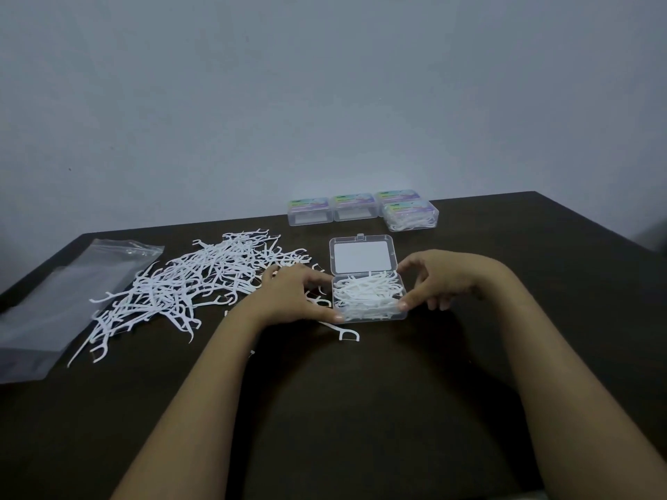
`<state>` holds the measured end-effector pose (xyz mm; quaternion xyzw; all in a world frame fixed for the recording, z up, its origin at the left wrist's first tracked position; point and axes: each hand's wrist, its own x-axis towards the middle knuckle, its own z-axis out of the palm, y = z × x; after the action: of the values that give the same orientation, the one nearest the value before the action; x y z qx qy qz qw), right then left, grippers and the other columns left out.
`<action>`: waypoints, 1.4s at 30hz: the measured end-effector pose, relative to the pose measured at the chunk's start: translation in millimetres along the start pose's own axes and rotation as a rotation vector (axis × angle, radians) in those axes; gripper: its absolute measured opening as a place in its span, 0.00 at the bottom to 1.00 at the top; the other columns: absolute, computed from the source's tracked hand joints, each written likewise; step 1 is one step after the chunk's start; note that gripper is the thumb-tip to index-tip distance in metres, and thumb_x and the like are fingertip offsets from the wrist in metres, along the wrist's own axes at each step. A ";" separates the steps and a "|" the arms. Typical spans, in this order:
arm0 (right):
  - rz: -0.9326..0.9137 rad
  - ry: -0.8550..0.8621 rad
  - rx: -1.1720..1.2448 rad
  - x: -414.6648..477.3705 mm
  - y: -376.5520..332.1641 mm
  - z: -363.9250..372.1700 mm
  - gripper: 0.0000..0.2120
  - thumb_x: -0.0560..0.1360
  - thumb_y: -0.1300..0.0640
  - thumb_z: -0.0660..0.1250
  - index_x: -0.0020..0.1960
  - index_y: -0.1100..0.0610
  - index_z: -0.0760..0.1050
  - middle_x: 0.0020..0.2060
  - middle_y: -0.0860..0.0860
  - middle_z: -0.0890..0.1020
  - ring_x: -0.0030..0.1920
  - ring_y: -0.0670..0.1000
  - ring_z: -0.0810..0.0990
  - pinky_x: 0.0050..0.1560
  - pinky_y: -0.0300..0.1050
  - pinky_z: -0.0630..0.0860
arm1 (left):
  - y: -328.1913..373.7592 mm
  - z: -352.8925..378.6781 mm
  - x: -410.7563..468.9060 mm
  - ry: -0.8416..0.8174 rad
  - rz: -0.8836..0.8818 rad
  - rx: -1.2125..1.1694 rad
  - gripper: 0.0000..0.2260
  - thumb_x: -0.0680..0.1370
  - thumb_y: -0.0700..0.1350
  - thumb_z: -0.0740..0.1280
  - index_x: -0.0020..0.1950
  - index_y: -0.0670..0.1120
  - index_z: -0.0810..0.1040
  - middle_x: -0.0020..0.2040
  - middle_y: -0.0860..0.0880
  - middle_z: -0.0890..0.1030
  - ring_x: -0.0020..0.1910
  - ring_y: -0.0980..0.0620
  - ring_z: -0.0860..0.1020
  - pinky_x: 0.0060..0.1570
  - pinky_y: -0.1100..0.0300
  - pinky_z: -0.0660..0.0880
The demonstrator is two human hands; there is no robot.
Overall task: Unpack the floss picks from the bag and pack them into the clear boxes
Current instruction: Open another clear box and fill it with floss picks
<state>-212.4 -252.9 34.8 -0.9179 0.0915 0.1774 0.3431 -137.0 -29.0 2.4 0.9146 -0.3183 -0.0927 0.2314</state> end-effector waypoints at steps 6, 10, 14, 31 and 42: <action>-0.040 0.003 0.012 0.3 1.7 0.0 0.37 0.67 0.57 0.75 0.70 0.53 0.61 0.48 0.56 0.80 0.37 0.48 0.77 0.32 0.37 0.73 | 4.0 0.4 -1.0 -0.015 0.007 -0.053 0.32 0.59 0.62 0.75 0.60 0.56 0.75 0.46 0.64 0.72 0.50 0.61 0.70 0.72 0.46 0.53; -0.068 0.001 0.025 0.9 1.7 1.6 0.35 0.67 0.58 0.75 0.68 0.51 0.61 0.44 0.54 0.79 0.36 0.48 0.77 0.33 0.37 0.74 | -4.8 1.2 2.6 0.001 0.002 -0.169 0.41 0.48 0.66 0.72 0.60 0.62 0.65 0.50 0.63 0.73 0.49 0.64 0.73 0.71 0.46 0.59; -0.088 0.009 0.028 2.4 3.0 2.3 0.33 0.67 0.59 0.75 0.65 0.49 0.61 0.43 0.53 0.78 0.37 0.48 0.77 0.34 0.38 0.74 | -6.1 -0.1 1.8 0.000 0.016 -0.196 0.36 0.46 0.68 0.69 0.52 0.65 0.63 0.52 0.61 0.73 0.49 0.65 0.74 0.69 0.46 0.61; -0.110 0.046 0.028 6.2 4.3 1.6 0.26 0.67 0.54 0.74 0.60 0.50 0.65 0.45 0.52 0.78 0.40 0.47 0.76 0.36 0.38 0.75 | -0.2 1.1 0.9 0.127 0.147 -0.130 0.15 0.66 0.50 0.76 0.41 0.62 0.70 0.51 0.57 0.73 0.53 0.57 0.70 0.66 0.44 0.62; -0.138 0.147 0.069 10.1 6.0 5.4 0.19 0.72 0.48 0.67 0.59 0.53 0.68 0.52 0.51 0.75 0.45 0.45 0.74 0.39 0.38 0.73 | 10.3 6.6 -0.1 0.184 0.180 -0.052 0.14 0.70 0.48 0.73 0.42 0.62 0.70 0.55 0.56 0.69 0.56 0.60 0.67 0.66 0.54 0.53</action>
<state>-206.3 -254.3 23.5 -0.9202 0.0590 0.0824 0.3782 -144.7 -38.5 1.7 0.8807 -0.3741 0.0045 0.2905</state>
